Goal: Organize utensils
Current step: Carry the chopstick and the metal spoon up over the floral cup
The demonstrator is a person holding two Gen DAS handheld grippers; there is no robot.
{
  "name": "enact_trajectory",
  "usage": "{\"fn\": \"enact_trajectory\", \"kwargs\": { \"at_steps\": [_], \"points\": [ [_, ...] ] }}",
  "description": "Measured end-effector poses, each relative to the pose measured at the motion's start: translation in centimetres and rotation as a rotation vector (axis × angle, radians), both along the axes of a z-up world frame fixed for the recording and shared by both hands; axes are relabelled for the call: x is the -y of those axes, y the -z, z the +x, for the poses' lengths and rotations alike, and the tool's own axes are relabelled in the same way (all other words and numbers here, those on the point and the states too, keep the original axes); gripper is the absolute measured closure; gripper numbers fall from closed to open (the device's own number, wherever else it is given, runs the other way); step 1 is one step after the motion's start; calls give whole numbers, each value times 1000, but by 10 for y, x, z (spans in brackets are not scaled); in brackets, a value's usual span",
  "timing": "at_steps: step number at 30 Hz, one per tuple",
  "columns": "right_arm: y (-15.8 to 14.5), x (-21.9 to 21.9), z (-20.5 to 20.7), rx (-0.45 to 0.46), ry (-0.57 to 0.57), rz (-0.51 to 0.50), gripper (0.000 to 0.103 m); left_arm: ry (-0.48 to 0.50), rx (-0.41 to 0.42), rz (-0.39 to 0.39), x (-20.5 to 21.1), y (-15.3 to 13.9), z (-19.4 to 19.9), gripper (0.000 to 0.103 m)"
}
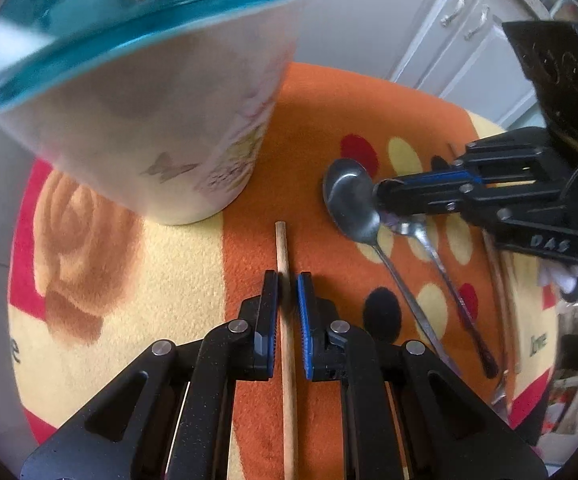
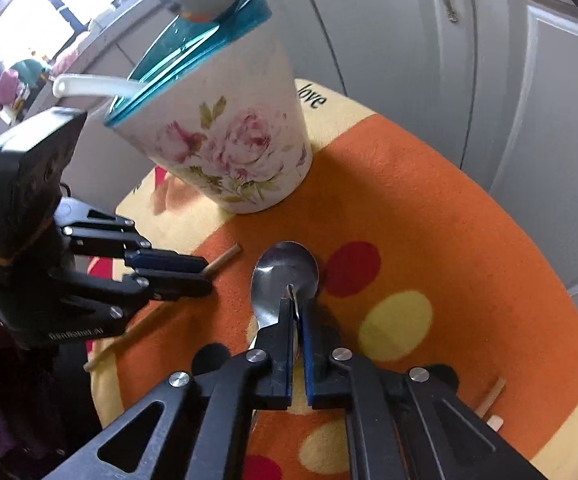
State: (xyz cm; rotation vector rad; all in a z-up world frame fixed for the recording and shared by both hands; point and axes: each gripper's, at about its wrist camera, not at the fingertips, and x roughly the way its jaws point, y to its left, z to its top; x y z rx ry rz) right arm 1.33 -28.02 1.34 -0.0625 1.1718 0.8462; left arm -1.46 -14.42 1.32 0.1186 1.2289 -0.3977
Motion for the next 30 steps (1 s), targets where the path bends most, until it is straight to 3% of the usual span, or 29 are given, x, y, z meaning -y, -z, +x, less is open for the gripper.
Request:
{"fn": "enact_trajectory", "kwargs": {
  "at_steps": [3, 10, 14, 30],
  "points": [
    [-5, 23, -9, 0, 64, 21, 100, 17, 25, 28, 5, -1, -3, 98],
    [-32, 68, -38, 32, 212, 90, 100, -25, -21, -52, -11, -5, -3, 99],
    [-41, 65, -54, 69, 249, 103, 100, -31, -8, -59, -20, -15, -10, 99],
    [-103, 46, -90, 215, 250, 74, 100, -66, 145, -200, -52, -110, -45, 99]
  ]
}}
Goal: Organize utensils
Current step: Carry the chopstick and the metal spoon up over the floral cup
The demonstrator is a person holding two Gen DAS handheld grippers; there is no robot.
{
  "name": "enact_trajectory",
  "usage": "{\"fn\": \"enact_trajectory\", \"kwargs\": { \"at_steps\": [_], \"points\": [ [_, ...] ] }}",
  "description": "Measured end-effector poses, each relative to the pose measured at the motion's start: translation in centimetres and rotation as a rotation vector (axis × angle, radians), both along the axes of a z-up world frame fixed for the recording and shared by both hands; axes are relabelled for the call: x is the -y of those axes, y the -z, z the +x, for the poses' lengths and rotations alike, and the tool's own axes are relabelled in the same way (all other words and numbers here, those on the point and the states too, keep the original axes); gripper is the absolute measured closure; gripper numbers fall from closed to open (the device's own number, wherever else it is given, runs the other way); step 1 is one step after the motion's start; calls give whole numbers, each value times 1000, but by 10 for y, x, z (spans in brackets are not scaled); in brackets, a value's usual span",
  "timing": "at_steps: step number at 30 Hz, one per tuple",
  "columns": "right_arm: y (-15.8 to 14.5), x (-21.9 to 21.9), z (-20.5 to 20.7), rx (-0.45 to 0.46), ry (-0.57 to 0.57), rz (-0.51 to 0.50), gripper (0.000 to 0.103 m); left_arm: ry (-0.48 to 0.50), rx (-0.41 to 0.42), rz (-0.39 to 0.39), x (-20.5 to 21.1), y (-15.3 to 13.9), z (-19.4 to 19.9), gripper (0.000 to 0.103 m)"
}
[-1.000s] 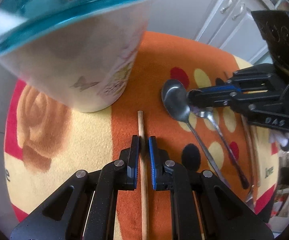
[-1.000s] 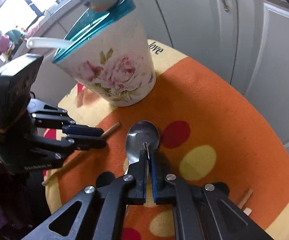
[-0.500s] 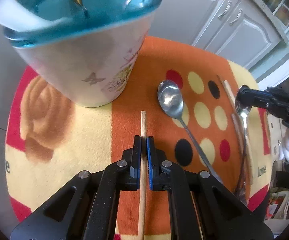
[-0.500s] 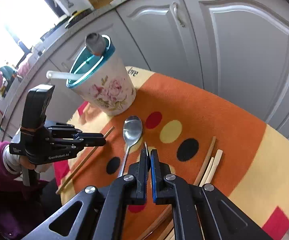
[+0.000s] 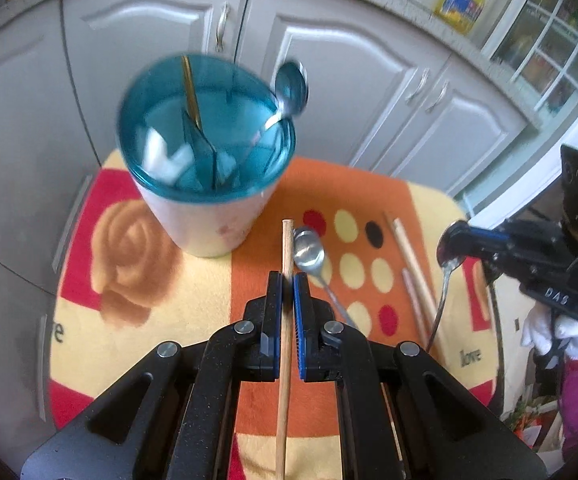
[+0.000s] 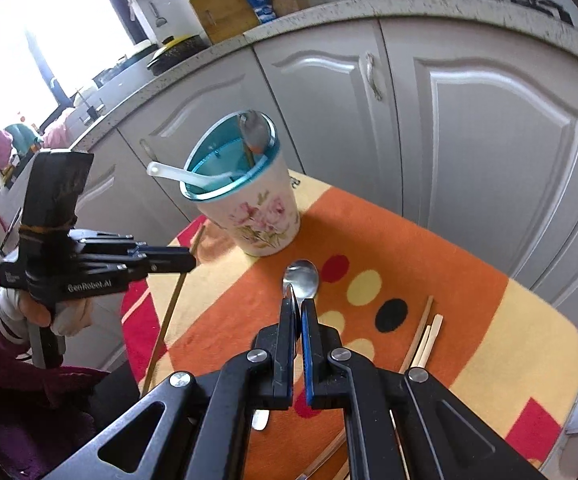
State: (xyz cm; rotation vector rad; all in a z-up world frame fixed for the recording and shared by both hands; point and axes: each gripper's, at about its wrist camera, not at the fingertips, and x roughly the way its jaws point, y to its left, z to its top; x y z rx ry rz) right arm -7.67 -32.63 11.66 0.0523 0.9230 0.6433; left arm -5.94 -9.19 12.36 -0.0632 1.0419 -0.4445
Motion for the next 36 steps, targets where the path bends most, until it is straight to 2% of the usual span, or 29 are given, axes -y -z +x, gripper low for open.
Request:
{"fn": "enact_trajectory", "kwargs": {
  "at_steps": [15, 19, 23, 28, 36],
  "points": [
    [-67, -37, -11, 147, -30, -7, 100, -25, 137, -92, -34, -82, -14, 99],
    [-89, -45, -3, 191, -29, -8, 100, -46, 174, -131, -47, -113, -5, 99],
    [-121, -57, 15, 264, -2, -8, 100, -82, 268, -155, -56, -152, 9, 99],
    [-152, -79, 44, 346, 45, -45, 100, -147, 385, -123, -57, -185, 42, 99],
    [-171, -109, 106, 413, 89, -100, 100, -220, 492, -56, -55, -197, 96, 99]
  ]
}}
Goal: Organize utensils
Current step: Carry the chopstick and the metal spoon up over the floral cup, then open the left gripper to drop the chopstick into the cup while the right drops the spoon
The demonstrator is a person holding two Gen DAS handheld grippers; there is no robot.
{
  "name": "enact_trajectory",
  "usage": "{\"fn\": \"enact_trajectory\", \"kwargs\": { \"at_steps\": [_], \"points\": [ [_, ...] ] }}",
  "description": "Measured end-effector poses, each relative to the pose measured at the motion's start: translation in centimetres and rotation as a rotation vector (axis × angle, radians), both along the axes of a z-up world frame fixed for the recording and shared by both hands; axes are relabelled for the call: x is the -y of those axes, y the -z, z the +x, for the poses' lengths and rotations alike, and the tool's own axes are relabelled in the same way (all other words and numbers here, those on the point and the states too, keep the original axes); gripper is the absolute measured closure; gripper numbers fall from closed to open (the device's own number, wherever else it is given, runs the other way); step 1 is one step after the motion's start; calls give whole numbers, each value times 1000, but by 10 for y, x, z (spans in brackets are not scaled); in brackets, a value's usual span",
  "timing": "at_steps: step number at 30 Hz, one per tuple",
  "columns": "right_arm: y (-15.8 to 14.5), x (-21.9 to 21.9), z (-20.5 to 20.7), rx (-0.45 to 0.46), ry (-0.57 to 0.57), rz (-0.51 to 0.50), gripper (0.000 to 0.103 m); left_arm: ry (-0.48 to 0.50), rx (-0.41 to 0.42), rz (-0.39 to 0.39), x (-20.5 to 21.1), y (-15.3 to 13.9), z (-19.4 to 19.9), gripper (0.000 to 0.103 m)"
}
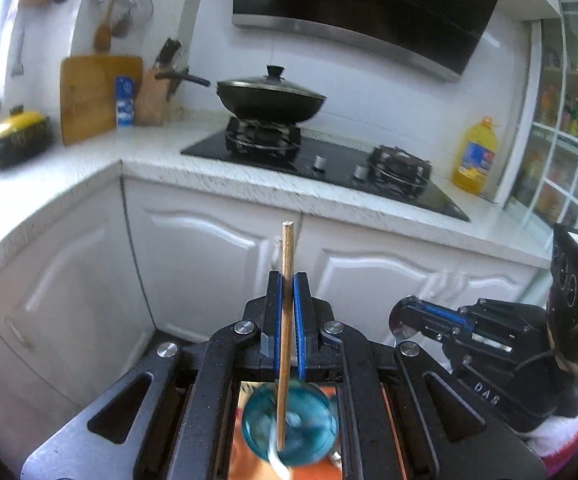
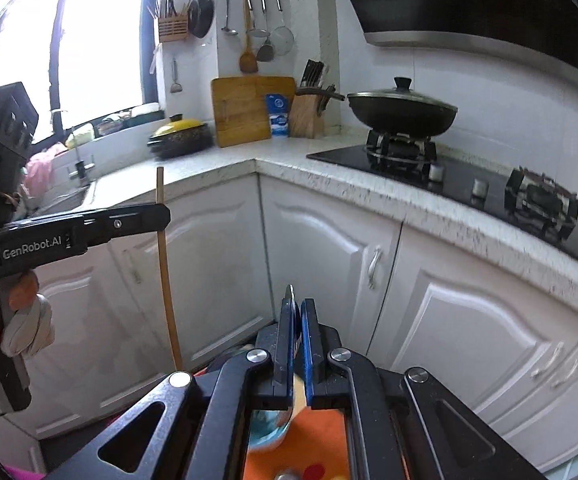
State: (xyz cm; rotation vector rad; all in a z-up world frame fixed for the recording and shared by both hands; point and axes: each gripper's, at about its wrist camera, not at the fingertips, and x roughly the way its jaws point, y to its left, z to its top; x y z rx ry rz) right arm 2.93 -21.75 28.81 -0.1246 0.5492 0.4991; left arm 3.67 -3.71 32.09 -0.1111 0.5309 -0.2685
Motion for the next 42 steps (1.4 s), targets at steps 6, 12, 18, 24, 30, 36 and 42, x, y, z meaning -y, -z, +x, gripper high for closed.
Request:
{"fn": "enact_trajectory", "kwargs": {
  "at_steps": [6, 12, 18, 24, 30, 36, 42],
  "points": [
    [17, -21, 33, 39, 26, -62, 100, -46, -4, 14, 1, 25, 30, 99],
    [54, -39, 45, 40, 7, -146, 100, -69, -38, 33, 7, 65, 39, 99],
    [80, -42, 49, -20, -27, -149, 100, -55, -68, 66, 16, 95, 33, 99],
    [102, -39, 52, -121, -66, -141, 100, -61, -142, 70, 14, 119, 31, 99],
    [108, -27, 53, -220, -70, -50, 95, -64, -178, 52, 9, 126, 27, 98],
    [98, -9, 43, -239, -49, 29, 82, -65, -218, 11, 2, 125, 20, 71],
    [94, 8, 28, -249, -22, 52, 82, -67, -206, -5, -4, 113, 5, 63]
  ]
}}
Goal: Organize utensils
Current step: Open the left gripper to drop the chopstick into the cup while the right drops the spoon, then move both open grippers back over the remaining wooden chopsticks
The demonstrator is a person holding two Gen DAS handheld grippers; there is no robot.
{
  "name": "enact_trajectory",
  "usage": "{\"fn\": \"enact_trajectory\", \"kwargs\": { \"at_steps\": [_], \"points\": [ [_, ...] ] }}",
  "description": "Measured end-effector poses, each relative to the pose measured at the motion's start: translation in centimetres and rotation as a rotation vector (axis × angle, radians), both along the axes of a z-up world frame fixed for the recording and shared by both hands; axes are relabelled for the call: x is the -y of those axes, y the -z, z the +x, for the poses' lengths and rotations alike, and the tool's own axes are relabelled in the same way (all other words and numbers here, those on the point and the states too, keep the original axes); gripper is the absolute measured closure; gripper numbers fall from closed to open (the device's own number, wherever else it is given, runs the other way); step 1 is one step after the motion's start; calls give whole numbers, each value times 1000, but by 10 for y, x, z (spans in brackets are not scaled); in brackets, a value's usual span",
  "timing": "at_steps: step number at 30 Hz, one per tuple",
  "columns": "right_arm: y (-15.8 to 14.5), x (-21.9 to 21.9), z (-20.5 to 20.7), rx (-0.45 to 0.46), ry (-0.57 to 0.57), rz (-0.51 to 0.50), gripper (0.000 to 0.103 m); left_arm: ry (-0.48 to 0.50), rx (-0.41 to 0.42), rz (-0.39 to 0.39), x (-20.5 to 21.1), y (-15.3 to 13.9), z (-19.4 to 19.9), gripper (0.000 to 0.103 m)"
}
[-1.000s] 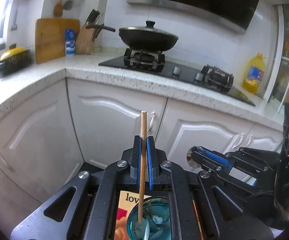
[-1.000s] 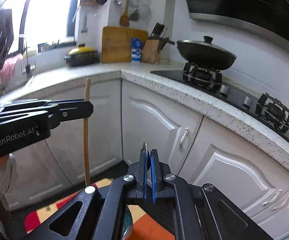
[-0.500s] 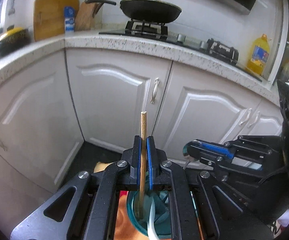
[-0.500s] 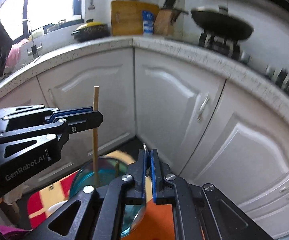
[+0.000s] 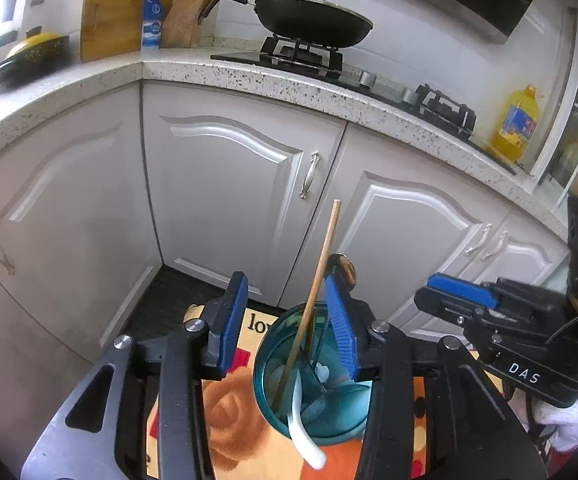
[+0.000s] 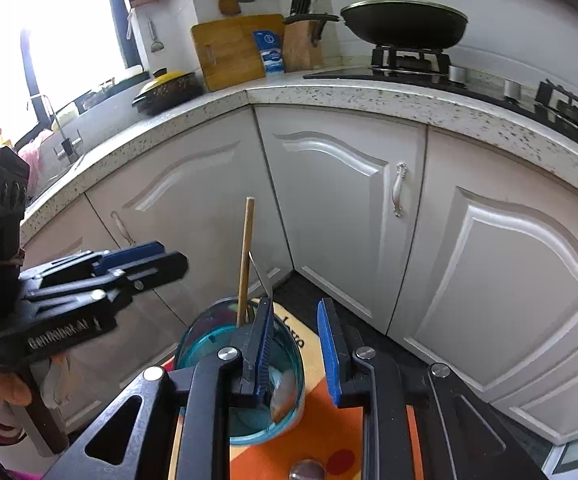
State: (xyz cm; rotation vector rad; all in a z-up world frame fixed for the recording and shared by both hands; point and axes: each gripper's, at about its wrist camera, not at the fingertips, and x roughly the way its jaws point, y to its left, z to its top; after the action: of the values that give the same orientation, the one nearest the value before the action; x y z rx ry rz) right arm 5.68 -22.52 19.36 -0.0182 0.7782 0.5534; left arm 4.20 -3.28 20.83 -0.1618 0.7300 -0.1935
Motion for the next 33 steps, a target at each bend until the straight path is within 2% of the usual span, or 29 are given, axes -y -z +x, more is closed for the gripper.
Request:
{"fn": "enact_trajectory", "kwargs": {
  "at_steps": [6, 15, 33],
  "points": [
    [-2, 19, -21, -13, 28, 23, 78, 31, 20, 16, 6, -16, -26, 62],
    [5, 44, -66, -22, 68, 0, 77, 94, 50, 68, 35, -26, -65, 62],
    [32, 123, -135, -88, 222, -19, 73, 245, 8, 77, 107, -10, -107, 62]
  ]
}}
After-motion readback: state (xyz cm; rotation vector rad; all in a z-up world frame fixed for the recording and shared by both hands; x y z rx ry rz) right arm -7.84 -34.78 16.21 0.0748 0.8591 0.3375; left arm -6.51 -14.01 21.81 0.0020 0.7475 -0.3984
